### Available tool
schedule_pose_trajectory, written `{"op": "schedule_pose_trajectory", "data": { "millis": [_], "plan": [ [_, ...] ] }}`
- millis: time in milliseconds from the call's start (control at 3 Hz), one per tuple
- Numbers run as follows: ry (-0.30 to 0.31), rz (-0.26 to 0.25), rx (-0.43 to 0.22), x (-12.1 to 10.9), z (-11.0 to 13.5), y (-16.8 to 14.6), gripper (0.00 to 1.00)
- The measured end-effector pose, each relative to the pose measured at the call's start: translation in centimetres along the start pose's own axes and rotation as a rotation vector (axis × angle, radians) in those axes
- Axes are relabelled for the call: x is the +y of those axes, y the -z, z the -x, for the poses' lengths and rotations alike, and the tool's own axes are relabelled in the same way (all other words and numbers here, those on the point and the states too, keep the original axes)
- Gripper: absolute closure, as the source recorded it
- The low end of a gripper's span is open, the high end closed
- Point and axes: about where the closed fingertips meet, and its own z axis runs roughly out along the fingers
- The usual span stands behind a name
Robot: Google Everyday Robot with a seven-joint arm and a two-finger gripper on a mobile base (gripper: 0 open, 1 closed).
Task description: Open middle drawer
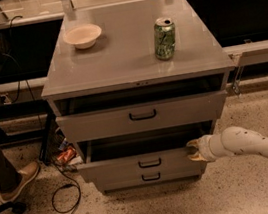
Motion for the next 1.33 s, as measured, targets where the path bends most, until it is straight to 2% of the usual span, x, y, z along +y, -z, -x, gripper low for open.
{"op": "schedule_pose_trajectory", "data": {
  "millis": [333,667,1000,1333],
  "plan": [
    [0.000,0.000,0.000,0.0,0.0,0.0,1.00],
    [-0.025,-0.014,0.015,1.8,0.1,1.1,1.00],
    [-0.028,-0.016,0.017,1.9,0.1,1.2,1.00],
    [-0.057,-0.032,0.033,3.8,0.2,2.3,1.00]
  ]
}}
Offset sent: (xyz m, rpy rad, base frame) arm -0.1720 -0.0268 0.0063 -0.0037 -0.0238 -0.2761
